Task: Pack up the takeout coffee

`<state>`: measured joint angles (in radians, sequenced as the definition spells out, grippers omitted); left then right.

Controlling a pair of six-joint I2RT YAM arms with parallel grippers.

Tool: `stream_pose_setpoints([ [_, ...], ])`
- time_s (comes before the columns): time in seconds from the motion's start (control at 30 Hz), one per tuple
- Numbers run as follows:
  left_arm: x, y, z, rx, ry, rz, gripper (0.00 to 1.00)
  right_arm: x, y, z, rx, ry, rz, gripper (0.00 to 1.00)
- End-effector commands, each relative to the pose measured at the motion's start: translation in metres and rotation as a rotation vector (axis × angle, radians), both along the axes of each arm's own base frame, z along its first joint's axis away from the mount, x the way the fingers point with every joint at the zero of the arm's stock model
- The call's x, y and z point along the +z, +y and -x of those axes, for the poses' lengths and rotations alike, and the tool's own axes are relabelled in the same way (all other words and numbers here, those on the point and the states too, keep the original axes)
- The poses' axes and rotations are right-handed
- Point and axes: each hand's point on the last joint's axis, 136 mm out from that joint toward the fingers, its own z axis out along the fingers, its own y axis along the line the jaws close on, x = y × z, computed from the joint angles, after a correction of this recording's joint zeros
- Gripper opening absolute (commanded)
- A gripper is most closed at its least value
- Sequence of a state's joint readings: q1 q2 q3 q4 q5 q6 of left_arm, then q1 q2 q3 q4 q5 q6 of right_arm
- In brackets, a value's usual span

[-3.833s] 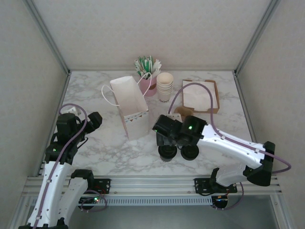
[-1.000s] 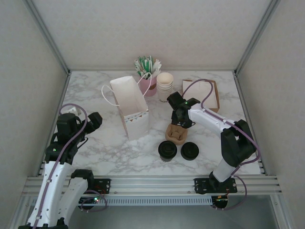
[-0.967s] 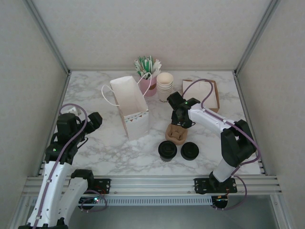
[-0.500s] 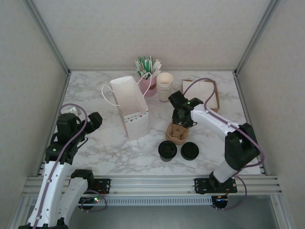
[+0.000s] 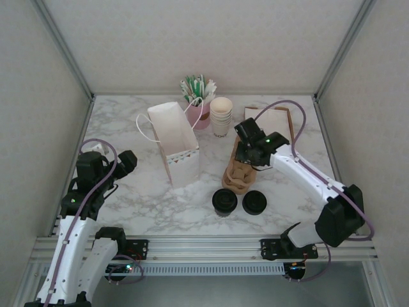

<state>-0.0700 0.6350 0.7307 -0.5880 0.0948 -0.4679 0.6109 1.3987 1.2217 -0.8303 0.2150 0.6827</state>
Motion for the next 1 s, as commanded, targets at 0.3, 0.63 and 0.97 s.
stream_pose_setpoints([
  [0.3,0.004,0.001,0.001,0.0,0.006,-0.02,0.89,0.125,-0.01,0.001,0.124,-0.33,-0.055,0.34],
  [0.63,0.002,0.0,0.0,-0.004,0.014,-0.016,0.89,0.224,0.027,0.001,0.289,-0.534,-0.132,0.34],
  [0.97,0.002,0.0,0.0,-0.003,0.017,-0.016,0.89,0.264,0.136,0.003,0.535,-0.601,-0.126,0.34],
])
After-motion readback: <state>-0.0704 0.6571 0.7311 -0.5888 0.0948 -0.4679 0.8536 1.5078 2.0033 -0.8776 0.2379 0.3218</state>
